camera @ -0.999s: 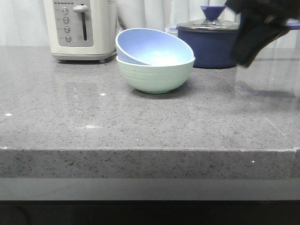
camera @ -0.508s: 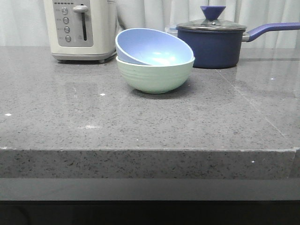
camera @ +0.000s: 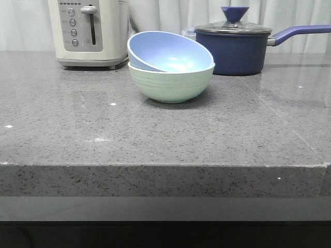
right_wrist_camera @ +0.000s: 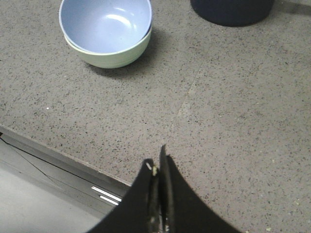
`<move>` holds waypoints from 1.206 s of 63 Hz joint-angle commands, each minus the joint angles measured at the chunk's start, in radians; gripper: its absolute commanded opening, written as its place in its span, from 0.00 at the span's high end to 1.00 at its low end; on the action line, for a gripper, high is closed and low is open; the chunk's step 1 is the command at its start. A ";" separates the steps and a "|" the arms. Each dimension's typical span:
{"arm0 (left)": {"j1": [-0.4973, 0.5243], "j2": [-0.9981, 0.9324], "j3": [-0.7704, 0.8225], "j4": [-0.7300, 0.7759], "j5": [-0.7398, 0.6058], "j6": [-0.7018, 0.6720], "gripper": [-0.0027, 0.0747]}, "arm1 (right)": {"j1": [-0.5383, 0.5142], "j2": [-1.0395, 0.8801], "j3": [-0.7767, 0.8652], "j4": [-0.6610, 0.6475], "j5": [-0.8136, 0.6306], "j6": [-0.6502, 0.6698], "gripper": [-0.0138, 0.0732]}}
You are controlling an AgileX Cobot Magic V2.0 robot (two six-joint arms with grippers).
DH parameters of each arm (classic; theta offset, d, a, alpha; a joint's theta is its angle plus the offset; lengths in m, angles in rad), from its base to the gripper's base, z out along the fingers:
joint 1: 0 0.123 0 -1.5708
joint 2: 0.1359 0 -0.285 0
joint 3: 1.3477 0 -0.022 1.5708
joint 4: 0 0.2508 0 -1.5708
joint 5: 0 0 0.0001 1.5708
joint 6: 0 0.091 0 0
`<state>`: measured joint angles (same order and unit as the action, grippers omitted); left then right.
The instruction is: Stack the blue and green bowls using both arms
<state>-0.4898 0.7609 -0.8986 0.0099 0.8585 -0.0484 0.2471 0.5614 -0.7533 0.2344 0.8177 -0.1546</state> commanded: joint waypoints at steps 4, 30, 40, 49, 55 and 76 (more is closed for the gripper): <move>-0.006 -0.003 -0.025 -0.001 -0.072 -0.010 0.76 | -0.006 0.001 -0.024 -0.003 -0.067 0.012 0.91; -0.006 -0.003 -0.025 -0.001 -0.070 -0.010 0.99 | -0.006 0.001 -0.024 -0.002 -0.067 0.012 0.91; -0.011 -0.005 -0.025 -0.003 -0.072 -0.010 0.99 | -0.006 0.001 -0.024 -0.002 -0.067 0.012 0.91; 0.013 -0.052 0.003 -0.016 -0.104 -0.010 0.99 | -0.006 0.001 -0.024 -0.002 -0.067 0.012 0.91; 0.078 -0.145 0.083 -0.010 -0.182 -0.003 0.99 | -0.006 0.001 -0.024 -0.002 -0.067 0.012 0.91; 0.377 -0.554 0.583 -0.024 -0.715 -0.001 0.99 | -0.006 0.001 -0.024 -0.002 -0.067 0.012 0.91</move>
<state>-0.1486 0.2549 -0.3716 0.0000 0.3348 -0.0487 0.2471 0.5614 -0.7515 0.2344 0.8177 -0.1407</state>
